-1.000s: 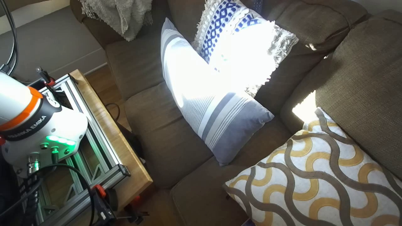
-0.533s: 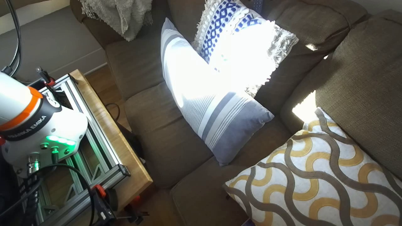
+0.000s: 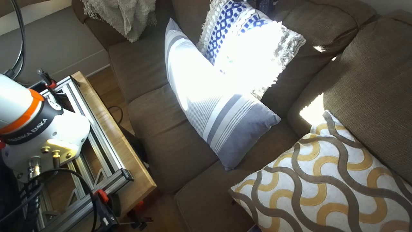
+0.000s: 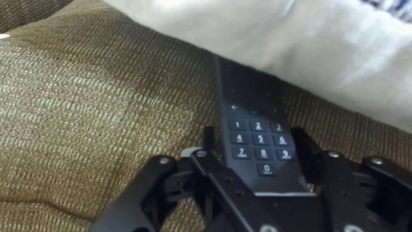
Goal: Remove the black remote from behind the white and blue pillow and put it on the backrest of the couch
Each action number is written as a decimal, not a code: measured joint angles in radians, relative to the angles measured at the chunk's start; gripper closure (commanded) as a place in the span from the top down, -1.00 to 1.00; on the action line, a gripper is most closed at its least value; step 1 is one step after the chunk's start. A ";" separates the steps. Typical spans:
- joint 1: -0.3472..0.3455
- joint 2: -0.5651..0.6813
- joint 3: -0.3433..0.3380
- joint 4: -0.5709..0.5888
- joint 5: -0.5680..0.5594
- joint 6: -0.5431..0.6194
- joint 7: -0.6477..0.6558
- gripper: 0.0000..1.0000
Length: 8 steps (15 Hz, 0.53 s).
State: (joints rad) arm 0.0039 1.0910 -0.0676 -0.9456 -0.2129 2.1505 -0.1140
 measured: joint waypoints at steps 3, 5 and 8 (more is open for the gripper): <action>-0.001 0.016 0.000 0.027 0.009 -0.027 0.000 -0.50; -0.002 0.020 0.000 0.042 0.013 -0.040 -0.001 -0.50; -0.003 0.019 -0.001 0.076 0.013 -0.068 -0.009 -0.50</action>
State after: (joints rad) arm 0.0008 1.1095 -0.0687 -0.8696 -0.1999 2.0823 -0.1235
